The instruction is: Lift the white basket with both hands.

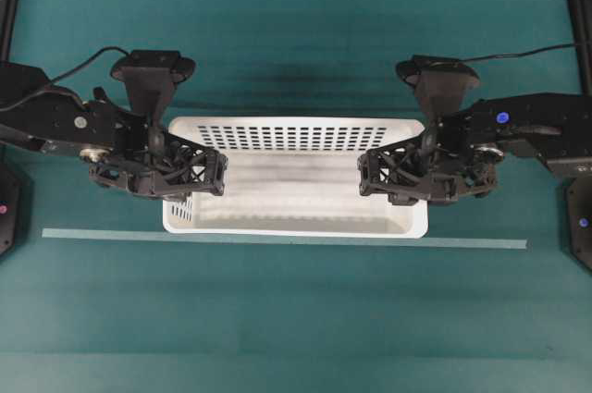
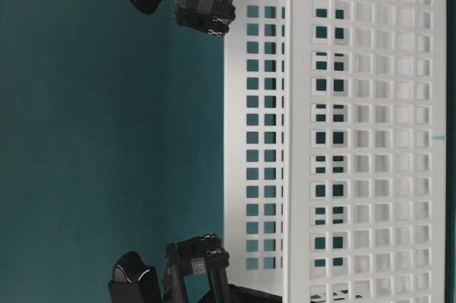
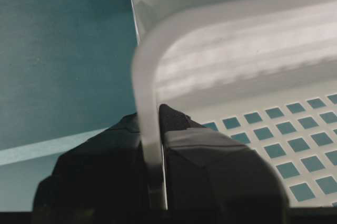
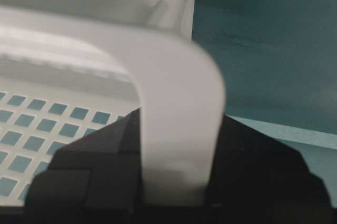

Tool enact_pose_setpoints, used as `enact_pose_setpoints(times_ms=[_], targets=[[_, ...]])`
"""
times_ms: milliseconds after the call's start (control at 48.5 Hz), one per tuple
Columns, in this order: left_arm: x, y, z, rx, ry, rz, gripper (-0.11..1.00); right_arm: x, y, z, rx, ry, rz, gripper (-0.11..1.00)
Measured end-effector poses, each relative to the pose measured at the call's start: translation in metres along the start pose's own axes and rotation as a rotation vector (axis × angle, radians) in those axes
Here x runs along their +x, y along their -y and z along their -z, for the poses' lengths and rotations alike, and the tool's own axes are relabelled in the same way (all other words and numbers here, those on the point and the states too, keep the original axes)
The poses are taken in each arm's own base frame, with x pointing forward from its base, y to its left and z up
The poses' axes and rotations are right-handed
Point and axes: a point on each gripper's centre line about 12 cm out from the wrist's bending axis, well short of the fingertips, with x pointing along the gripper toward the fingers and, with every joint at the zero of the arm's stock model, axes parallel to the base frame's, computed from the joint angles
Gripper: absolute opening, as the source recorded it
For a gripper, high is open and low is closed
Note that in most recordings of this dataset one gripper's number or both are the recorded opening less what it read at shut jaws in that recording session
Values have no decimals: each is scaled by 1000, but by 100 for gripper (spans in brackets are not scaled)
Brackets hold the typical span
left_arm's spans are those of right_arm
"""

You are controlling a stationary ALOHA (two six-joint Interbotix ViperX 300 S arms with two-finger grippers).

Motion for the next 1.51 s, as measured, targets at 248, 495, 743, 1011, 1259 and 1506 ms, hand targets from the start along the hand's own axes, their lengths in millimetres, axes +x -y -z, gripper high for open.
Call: enact_pose_setpoints(times_ms=[248, 495, 743, 1011, 1259, 1506], targets=[[0, 1, 1, 1, 0, 5, 1, 3, 3, 0, 2, -3, 9, 18], [2, 0, 8, -23, -7, 0, 1, 4, 4, 1, 1, -6, 5, 18], [6, -6, 5, -35, -2, 10, 0, 5, 4, 0, 1, -6, 4, 18], [5, -4, 1, -27, 4, 24, 0, 5, 5, 0, 7, -7, 7, 18], [6, -4, -1, -30, 7, 22, 0, 6, 5, -3, 13, -1, -2, 18], [5, -5, -3, -31, 10, 24, 0, 7, 6, -4, 18, 0, -5, 18]])
